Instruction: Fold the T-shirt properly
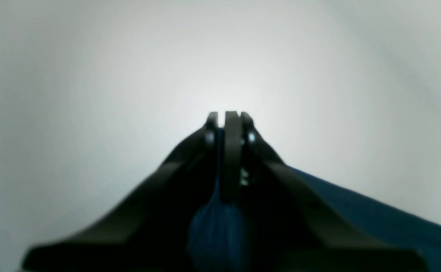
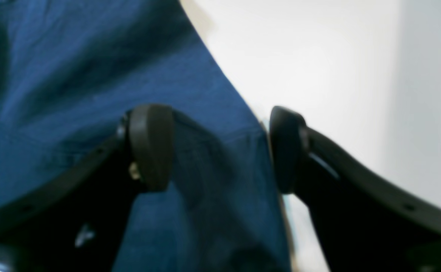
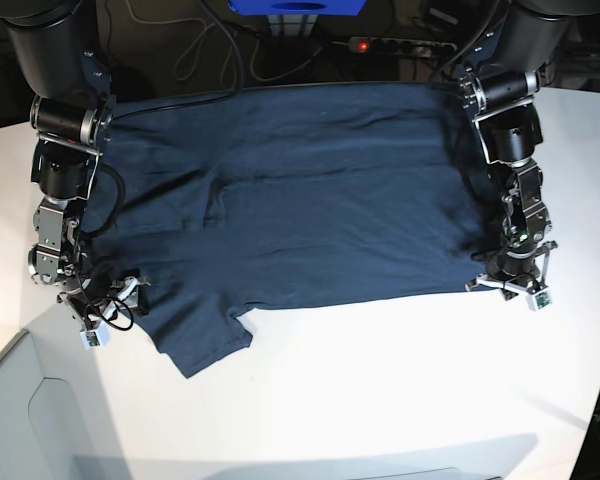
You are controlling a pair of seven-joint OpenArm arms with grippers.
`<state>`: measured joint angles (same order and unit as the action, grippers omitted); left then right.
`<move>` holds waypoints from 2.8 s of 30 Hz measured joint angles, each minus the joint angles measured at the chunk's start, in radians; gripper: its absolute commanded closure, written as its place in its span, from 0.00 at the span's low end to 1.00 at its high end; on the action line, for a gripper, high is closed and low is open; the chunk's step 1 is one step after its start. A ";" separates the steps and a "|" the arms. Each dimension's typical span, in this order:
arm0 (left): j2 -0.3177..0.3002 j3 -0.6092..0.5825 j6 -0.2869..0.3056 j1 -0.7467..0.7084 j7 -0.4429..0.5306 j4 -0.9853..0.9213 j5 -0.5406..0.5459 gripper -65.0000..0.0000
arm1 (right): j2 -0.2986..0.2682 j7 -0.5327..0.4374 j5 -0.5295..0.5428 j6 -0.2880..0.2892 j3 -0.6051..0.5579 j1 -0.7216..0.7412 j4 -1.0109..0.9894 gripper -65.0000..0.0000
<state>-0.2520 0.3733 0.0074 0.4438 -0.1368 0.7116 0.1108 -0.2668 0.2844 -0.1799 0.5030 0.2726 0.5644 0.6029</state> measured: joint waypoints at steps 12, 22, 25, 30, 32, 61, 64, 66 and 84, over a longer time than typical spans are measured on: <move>0.011 0.000 -0.004 -0.074 -0.054 0.204 0.001 1.00 | 0.004 0.030 -0.003 0.001 0.002 -0.021 0.066 1.00; 0.060 0.006 -0.013 -0.197 -0.053 0.449 -0.001 1.00 | 0.006 0.040 -0.002 0.001 0.004 -0.207 0.420 1.00; 0.070 0.003 -0.006 -0.237 -0.060 0.530 0.002 1.00 | 0.007 0.037 -0.002 0.001 0.003 -0.271 0.520 1.00; 0.084 0.007 -0.010 -0.298 -0.053 0.638 0.001 1.00 | 0.004 0.035 -0.002 0.001 0.006 -0.370 0.655 1.00; 0.094 0.008 -0.009 -0.331 -0.051 0.686 0.003 1.00 | 0.007 0.033 -0.002 0.001 0.006 -0.411 0.716 1.00; 0.074 0.135 -0.010 -0.642 -0.053 0.933 0.408 1.00 | 0.029 0.028 0.000 0.110 0.167 -0.648 0.970 1.00; 0.072 0.137 -0.011 -0.660 -0.049 0.964 0.441 1.00 | 0.040 0.029 0.000 0.109 0.167 -0.636 0.946 1.00; 0.072 0.137 -0.011 -0.669 -0.050 0.978 0.452 1.00 | 0.050 0.029 0.000 0.109 0.167 -0.631 0.945 1.00; 0.083 0.137 -0.011 -0.762 -0.050 0.951 0.451 1.00 | 0.045 0.037 -0.003 0.110 0.163 -0.673 0.944 0.97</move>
<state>-0.1692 0.5106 -0.0036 -0.3183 -0.1871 1.6623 0.5621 -0.2214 0.3214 -0.1829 0.6128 0.4351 -0.1089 1.5471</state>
